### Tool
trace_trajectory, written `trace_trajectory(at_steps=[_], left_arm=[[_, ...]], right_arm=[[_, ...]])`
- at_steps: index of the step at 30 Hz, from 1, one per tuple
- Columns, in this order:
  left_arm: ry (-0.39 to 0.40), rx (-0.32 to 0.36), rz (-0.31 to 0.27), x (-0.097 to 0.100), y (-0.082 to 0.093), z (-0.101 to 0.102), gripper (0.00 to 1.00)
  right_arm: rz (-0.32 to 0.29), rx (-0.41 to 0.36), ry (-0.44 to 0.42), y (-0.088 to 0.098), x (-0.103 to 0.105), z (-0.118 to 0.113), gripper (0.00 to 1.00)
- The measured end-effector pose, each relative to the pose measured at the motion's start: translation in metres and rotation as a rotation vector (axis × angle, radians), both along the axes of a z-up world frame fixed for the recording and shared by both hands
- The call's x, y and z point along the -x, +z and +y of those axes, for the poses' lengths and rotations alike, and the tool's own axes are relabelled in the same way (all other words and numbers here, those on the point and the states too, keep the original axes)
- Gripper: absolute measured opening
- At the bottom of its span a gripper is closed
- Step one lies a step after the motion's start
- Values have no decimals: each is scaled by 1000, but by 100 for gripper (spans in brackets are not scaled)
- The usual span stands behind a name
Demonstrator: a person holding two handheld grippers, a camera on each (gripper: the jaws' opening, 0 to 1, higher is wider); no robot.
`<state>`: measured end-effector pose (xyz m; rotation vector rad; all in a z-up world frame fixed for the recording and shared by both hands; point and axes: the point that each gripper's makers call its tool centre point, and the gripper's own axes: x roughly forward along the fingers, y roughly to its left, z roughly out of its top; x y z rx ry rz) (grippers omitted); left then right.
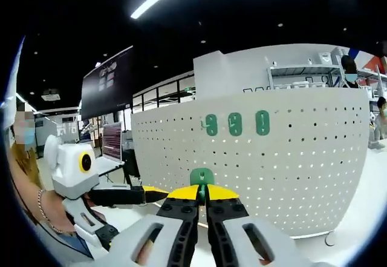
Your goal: Insert the hook assembly into the mounting plate slot until the hook locks in place.
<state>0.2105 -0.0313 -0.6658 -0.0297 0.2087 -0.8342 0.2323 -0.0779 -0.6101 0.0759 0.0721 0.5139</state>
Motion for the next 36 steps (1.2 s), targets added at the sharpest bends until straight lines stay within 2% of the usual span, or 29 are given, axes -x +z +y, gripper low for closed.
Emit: trace_trajectory(at_steps=[16,36], left_arm=[[28,-10,18,3,-8,17,91],[58,-16,36,11,-16,36,91]], right_arm=[[-33,-35,-145,23,-44,-57,0],[-98,-25,-211,47,-84,-85,0]])
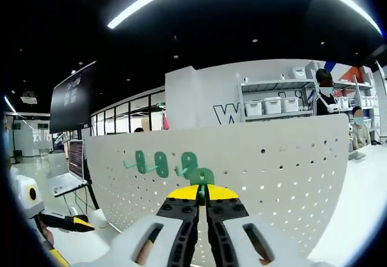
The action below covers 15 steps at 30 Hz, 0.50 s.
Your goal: Insert the hook assembly into the mounting plate slot until the hook locks in place.
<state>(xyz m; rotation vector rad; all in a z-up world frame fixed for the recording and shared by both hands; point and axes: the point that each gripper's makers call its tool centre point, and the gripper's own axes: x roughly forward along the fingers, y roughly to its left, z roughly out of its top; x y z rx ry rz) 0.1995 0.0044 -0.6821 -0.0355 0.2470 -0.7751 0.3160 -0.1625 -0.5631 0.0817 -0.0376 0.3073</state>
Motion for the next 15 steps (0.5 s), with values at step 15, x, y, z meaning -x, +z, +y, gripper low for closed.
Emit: trace_trajectory(at_steps=[15], left_arm=[[14,-1,12,6,-3,9,90]], right_arm=[[-40,13,-38,9,-19,-9,0]])
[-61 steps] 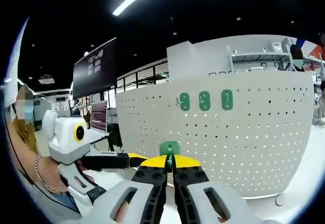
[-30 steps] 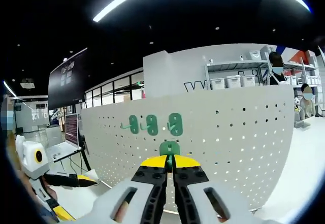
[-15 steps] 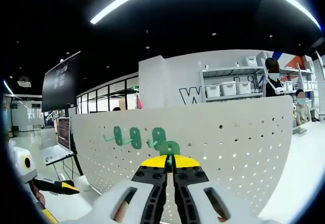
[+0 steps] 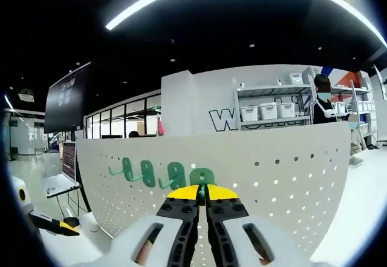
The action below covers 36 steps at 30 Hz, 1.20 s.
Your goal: Insert the hook assembly into the mounting plate slot until the hook locks in place.
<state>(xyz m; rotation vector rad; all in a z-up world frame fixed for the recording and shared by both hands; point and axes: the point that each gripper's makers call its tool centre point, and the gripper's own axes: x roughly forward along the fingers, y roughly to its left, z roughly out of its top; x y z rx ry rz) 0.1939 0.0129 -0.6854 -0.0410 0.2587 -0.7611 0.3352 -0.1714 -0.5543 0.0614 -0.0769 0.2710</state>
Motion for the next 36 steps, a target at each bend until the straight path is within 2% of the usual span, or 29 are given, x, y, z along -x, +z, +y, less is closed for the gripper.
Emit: trace_trajectory(at_steps=[13,22,36], left_arm=[[3,-2,9,3,-2,1,89],[6,-5,15,4,-5,3,89],[5,-10,24,3,-6,4,87]], right_arm=[[-26,13,-25,6,-12,-8,0],[-32,12,-23,8,-16,-6,0],[-22,10,-22,4,-25,-8,0]])
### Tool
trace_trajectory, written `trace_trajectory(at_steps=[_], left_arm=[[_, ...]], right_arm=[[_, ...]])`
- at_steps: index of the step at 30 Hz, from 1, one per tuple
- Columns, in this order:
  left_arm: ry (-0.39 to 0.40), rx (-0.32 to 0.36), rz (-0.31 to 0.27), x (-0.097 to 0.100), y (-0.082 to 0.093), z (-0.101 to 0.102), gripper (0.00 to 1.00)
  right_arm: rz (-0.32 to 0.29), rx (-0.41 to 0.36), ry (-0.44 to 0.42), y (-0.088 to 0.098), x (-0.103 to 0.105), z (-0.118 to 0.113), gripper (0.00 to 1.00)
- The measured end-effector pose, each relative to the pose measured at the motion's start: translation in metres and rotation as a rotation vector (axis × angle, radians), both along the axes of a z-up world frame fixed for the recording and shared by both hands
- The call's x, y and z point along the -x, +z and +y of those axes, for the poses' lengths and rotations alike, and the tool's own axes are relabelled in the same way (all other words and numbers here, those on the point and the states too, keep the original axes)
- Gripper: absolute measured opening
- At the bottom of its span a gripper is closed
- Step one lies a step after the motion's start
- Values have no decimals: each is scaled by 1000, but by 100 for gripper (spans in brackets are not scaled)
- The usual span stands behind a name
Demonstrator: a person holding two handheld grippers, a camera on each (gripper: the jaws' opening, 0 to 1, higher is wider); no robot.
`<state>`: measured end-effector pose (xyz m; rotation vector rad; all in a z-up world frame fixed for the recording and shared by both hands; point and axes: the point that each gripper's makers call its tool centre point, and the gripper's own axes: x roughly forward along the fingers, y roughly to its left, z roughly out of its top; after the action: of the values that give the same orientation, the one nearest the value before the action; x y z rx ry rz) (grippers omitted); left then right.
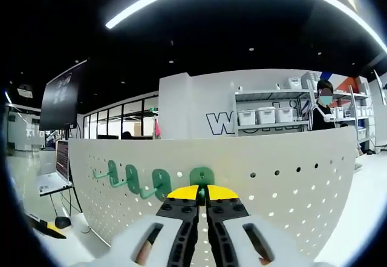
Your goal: Insert the hook assembly into the mounting plate slot until the hook locks in place.
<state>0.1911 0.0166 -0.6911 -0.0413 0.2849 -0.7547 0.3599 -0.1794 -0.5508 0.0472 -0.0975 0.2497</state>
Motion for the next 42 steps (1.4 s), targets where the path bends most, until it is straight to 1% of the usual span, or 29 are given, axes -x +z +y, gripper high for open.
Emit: trace_trajectory(at_steps=[2,7,11,16,17,18,20,26,28,30,32,40,42], left_arm=[[0,0,0,-1,0,0,87],[-1,-4,4,-1,-1,0,87],[-1,-10,8,0,-1,2,87],[9,-11,1,-1,4,9,86],[11,-12,1,-1,4,11,86],[12,-14,1,-1,4,12,86],[17,-15,1,-1,4,14,86],[25,-11,8,2,1,16,86],[25,-13,12,4,-2,16,85],[24,-11,14,5,-3,16,85],[23,-13,19,7,-5,15,85],[25,-10,19,7,-5,17,85],[28,-9,19,7,-4,18,85]], right_arm=[[-1,-17,-8,1,-1,0,0],[-8,-9,-29,-1,-2,0,1],[-21,-8,-78,-1,-2,2,1],[-47,5,-124,-3,-4,3,1],[-51,-2,-128,-3,-4,2,1],[-54,-10,-132,-2,-3,2,1],[-53,-2,-141,-2,-3,2,1],[-38,18,-140,-3,-4,1,1],[-16,10,-133,-4,-5,1,1],[-4,26,-134,-4,-4,2,1],[2,27,-131,-5,-3,2,1],[4,47,-126,-5,-3,3,1],[7,40,-121,-5,-3,3,2]])
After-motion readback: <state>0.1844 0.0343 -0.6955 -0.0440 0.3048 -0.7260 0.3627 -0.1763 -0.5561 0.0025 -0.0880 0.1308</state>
